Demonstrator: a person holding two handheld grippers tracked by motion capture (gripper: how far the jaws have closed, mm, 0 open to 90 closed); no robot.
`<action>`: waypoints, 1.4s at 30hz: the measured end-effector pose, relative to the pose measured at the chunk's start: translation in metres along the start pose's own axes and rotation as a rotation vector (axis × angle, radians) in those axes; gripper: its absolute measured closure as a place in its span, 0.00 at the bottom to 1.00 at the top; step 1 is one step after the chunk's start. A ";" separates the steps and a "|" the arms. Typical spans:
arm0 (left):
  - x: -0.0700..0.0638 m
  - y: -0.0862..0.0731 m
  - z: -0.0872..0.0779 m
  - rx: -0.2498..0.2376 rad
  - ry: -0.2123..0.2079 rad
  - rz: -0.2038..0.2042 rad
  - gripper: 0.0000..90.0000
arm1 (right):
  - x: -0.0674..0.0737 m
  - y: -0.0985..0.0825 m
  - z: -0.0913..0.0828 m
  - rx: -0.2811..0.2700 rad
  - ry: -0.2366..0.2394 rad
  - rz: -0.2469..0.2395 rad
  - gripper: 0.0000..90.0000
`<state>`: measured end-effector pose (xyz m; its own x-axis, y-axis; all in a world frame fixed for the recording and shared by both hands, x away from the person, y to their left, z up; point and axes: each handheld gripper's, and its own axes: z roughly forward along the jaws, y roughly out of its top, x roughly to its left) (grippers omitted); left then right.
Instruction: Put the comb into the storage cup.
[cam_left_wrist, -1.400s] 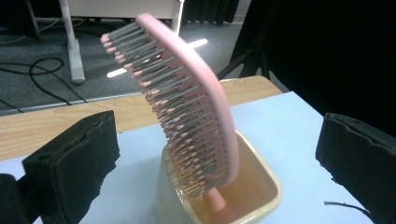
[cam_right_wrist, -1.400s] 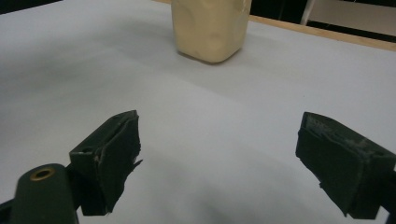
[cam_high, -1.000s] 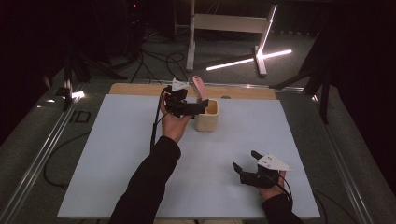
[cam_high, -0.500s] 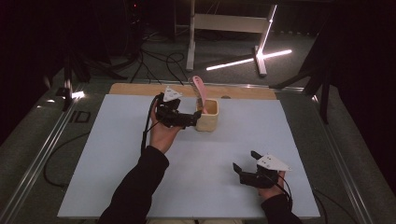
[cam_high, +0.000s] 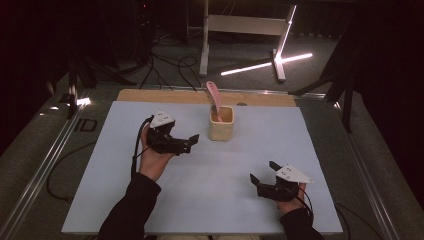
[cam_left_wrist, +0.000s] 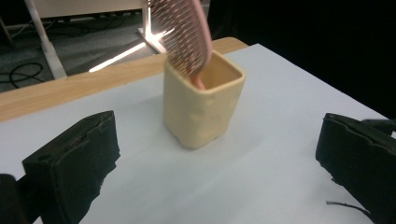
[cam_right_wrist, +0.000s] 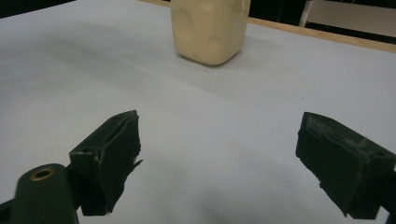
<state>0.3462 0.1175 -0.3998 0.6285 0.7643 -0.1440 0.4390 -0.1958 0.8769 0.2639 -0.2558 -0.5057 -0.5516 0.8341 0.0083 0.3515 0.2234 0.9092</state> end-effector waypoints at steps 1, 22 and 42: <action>0.003 -0.005 -0.005 -0.005 -0.002 -0.008 0.00 | 0.000 0.000 0.000 0.000 0.000 0.000 0.15; 0.043 -0.077 -0.051 0.023 0.123 0.024 0.00 | -0.006 0.003 -0.005 -0.022 -0.017 0.015 0.15; 0.055 -0.128 -0.091 -0.025 0.225 0.020 0.00 | -0.008 0.009 -0.019 -0.066 -0.021 0.030 0.15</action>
<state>0.2659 0.2402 -0.4785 0.4769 0.8787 -0.0227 0.4098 -0.1994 0.8901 0.2570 -0.2696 -0.4901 -0.5255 0.8504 0.0276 0.3161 0.1650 0.9343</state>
